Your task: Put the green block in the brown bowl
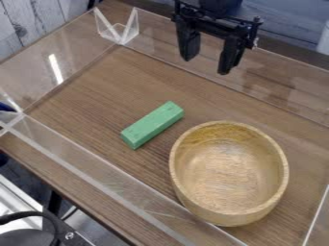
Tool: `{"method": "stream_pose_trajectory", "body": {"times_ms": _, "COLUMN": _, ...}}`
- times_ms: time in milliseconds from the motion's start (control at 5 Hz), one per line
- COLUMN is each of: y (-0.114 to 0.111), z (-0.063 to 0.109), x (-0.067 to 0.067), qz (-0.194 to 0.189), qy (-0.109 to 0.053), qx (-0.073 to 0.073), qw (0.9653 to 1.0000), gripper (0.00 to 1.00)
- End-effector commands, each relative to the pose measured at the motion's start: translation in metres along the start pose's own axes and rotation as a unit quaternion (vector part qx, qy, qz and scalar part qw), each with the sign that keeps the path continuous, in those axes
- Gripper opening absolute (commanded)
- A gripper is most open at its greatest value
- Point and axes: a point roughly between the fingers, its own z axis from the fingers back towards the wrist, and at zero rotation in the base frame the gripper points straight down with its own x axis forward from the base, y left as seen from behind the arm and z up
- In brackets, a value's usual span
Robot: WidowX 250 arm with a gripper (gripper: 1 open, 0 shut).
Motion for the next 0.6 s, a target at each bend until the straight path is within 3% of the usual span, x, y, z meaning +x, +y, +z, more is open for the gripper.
{"method": "stream_pose_trajectory", "body": {"times_ms": 0, "y": 0.002, "z": -0.007, "x": -0.004, "qz": -0.007, "qy": 0.012, "qx": 0.002, "qw": 0.9999, "gripper": 1.0}}
{"method": "stream_pose_trajectory", "body": {"times_ms": 200, "y": 0.009, "z": -0.014, "x": -0.018, "qz": -0.046, "qy": 0.026, "qx": 0.007, "qw": 0.9986, "gripper": 1.0}}
{"method": "stream_pose_trajectory", "body": {"times_ms": 400, "y": 0.019, "z": -0.023, "x": -0.031, "qz": -0.064, "qy": 0.029, "qx": 0.009, "qw": 0.9975, "gripper": 1.0}}
